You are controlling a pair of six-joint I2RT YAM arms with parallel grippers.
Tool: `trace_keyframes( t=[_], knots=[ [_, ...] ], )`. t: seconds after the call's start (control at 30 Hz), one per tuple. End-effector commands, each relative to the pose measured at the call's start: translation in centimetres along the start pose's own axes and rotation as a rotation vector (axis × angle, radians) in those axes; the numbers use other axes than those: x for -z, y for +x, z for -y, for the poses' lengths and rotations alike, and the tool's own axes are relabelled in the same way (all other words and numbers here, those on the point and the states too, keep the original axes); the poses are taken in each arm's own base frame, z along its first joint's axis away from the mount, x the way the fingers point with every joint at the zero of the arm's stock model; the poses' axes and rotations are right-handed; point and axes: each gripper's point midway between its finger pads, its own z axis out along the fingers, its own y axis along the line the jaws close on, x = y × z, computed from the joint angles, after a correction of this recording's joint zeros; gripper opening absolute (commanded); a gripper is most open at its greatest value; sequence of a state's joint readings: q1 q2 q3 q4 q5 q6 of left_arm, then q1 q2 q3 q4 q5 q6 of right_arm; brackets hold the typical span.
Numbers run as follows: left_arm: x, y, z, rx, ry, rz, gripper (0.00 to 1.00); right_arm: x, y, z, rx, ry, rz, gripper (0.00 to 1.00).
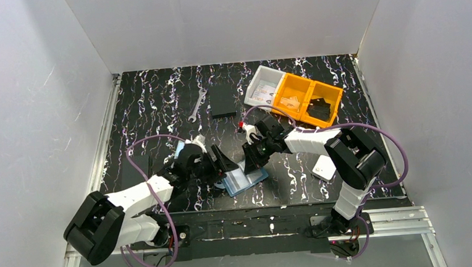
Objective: Take the credit cards out of the card holder
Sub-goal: Remove the credit card from the card holder.
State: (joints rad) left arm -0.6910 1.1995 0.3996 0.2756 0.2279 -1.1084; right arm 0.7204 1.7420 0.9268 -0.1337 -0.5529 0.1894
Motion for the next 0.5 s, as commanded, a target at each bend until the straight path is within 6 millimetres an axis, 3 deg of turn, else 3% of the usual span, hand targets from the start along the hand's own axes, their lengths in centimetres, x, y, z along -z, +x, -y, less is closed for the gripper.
trace_keyframes(
  t=[0.0, 0.37, 0.47],
  knots=[
    [1.0, -1.5, -0.2, -0.004, 0.012, 0.010, 0.73, 0.9, -1.5, -1.7, 0.083, -0.053, 0.028, 0.25],
    [1.1, -0.7, -0.1, 0.037, 0.022, -0.053, 0.71, 0.5, -1.6, -2.8, 0.105, -0.109, -0.008, 0.45],
    [1.2, -0.5, 0.1, 0.044, 0.028, -0.059, 0.69, 0.3, -1.6, -2.6, 0.100, -0.099, -0.016, 0.43]
  ],
)
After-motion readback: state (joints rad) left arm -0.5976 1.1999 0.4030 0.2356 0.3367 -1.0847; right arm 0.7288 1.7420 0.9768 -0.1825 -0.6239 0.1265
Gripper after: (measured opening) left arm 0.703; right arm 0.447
